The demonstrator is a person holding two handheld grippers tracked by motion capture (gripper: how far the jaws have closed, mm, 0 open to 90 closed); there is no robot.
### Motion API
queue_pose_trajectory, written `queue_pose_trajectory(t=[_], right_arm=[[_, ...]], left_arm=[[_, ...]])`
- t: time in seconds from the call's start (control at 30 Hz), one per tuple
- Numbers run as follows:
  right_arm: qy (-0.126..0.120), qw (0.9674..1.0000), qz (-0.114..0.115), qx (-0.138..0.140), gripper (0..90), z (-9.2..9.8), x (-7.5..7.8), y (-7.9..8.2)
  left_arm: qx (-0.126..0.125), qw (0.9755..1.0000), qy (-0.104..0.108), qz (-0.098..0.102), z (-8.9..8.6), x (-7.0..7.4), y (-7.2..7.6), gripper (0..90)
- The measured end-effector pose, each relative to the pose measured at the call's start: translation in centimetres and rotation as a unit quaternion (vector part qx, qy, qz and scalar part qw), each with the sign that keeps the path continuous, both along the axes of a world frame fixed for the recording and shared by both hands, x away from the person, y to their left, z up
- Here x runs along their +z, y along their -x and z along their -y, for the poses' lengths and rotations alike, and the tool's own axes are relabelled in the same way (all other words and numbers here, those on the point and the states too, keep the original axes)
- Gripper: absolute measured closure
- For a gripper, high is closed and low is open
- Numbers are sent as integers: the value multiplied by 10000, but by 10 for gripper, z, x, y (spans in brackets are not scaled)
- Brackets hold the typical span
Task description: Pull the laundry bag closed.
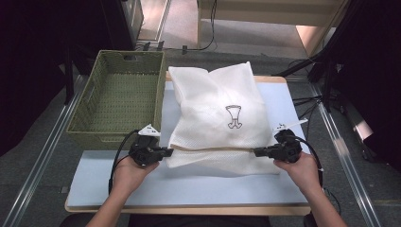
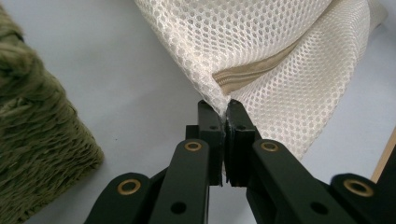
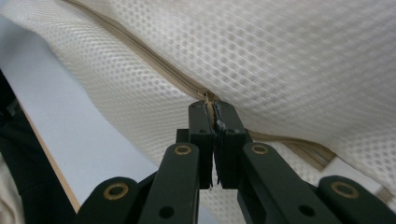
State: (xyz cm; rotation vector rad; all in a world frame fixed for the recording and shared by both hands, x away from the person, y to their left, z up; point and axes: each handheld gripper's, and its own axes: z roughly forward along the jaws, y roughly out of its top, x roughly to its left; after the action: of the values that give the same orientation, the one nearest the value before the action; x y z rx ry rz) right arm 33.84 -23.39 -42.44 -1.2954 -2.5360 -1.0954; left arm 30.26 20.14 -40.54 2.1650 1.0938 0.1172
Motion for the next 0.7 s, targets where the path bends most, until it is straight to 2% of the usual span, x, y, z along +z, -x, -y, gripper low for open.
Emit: queue_pose_trajectory(t=[0.3, 0.53, 0.7], right_arm=[[-36, 9998, -26, -190, 890, 11, 0, 2], [-39, 9996, -26, -285, 889, 19, 0, 6], [-40, 9989, -67, -460, 890, 29, -1, 7]], left_arm=[[-54, 9999, -81, 69, 1, 1, 0, 885], [-72, 9999, -67, 33, 0, 1, -1, 885], [-72, 10000, -48, 16, -1, 0, -2, 885]])
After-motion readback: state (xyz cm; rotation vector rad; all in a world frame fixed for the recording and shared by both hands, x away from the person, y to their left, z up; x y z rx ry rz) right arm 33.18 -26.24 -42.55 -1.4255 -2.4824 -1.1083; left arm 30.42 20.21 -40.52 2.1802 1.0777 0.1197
